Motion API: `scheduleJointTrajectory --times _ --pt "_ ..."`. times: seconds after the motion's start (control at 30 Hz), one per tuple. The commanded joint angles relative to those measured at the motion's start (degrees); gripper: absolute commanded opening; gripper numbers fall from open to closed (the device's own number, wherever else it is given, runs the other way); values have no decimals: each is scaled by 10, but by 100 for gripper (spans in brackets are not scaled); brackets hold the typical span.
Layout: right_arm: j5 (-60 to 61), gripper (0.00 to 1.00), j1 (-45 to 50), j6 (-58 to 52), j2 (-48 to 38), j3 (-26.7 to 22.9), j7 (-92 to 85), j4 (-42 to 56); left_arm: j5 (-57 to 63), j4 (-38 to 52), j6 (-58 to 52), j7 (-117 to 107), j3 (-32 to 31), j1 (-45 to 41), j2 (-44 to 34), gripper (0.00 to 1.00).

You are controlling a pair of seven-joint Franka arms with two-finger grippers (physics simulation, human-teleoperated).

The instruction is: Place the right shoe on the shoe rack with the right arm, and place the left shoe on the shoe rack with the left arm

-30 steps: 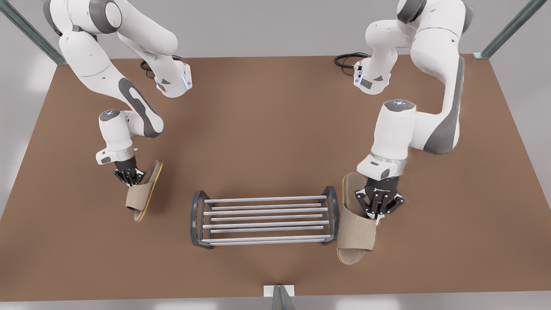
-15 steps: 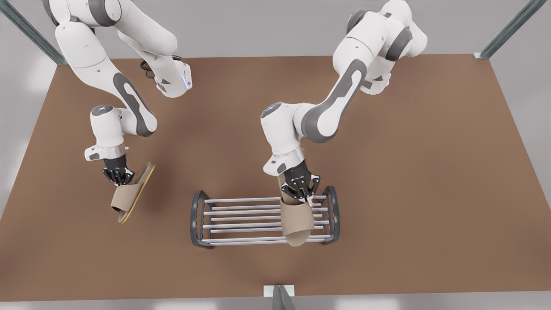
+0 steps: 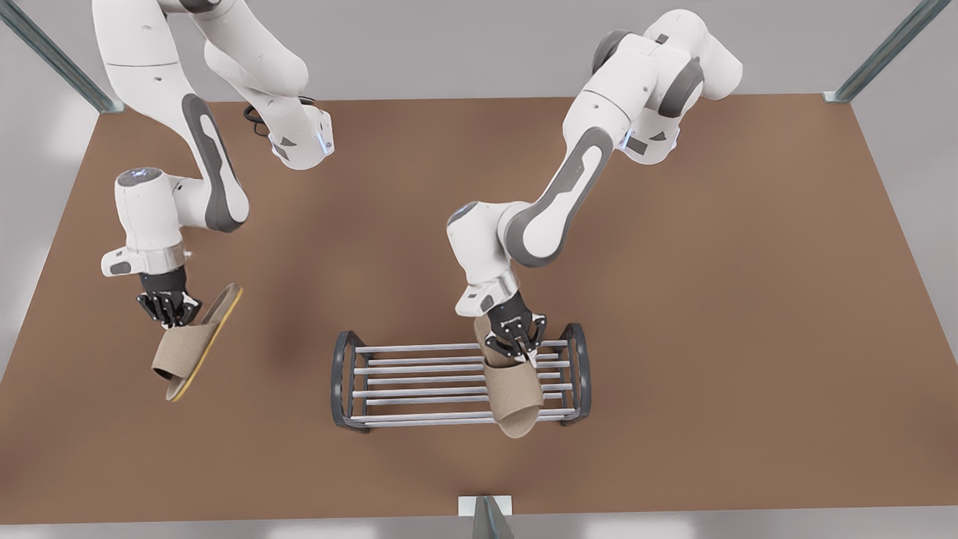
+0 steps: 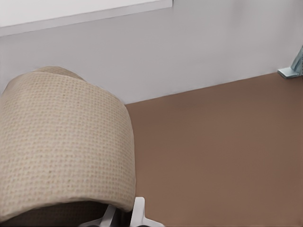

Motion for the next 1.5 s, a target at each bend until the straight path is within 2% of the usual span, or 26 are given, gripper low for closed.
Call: scheduleJointTrajectory --times 0.0,0.13,0.17,0.2,0.37,0.47,0.5,0.53,0.57,0.6,0.63,0.67,0.73,0.77,0.8,0.83,0.93,1.0,1.17,1.4,1.47 --pt "1 21 -2 -114 -13 0 9 4 26 -10 19 -172 1 -1 -1 21" --pt "2 21 4 -190 -35 22 34 37 50 -30 18 -178 1 -2 -7 21" --pt "2 21 4 -221 -35 27 35 57 51 -30 17 -175 1 -3 -7 63" --pt "1 21 4 -240 -35 31 35 69 68 -32 14 -174 1 -4 -8 99" --pt "2 21 7 -316 -26 47 68 119 71 -61 9 -170 0 -15 -19 100" --pt "1 21 29 -353 -17 53 98 149 62 -103 -24 -123 -12 -28 -84 100" --pt "1 21 31 -353 -17 54 104 149 27 -98 -54 -79 -36 -24 -112 100" --pt "1 21 41 -366 -14 54 120 160 -123 -85 -90 27 -39 -17 -180 100" --pt "1 21 58 -381 -8 54 144 172 -290 -59 -175 224 -37 29 -230 100" --pt "1 21 72 -388 -5 54 167 181 -396 -54 -245 441 -37 96 -273 100" --pt "0 21 85 -401 -1 53 189 194 -459 -54 -272 520 -38 165 -294 100" --pt "-1 21 95 -403 3 53 206 206 -493 -54 -348 694 -38 237 -295 100" --pt "-7 21 113 -434 19 52 236 242 -619 -60 -361 736 -34 323 -293 100" --pt "-7 21 133 -444 23 48 255 255 -621 -62 -362 748 -39 348 -295 100" --pt "-14 21 149 -463 32 46 276 276 -614 -130 -300 790 -116 428 -344 100" --pt "-36 21 161 -480 48 46 309 305 -613 -166 -282 780 -108 430 -358 100" --pt "-55 21 201 -524 77 43 357 365 -607 -84 -275 733 -108 421 -240 100" --pt "-57 21 248 -540 86 16 383 386 -593 -28 -276 733 -109 407 -182 100" --pt "-57 21 326 -570 96 -11 446 418 -591 -7 -276 735 -105 409 -157 100" --pt "-57 21 399 -616 111 -23 505 467 -571 -4 -275 737 -106 408 -156 100" --pt "-72 21 409 -617 148 -34 514 519 -571 -4 -275 738 -105 409 -155 100"
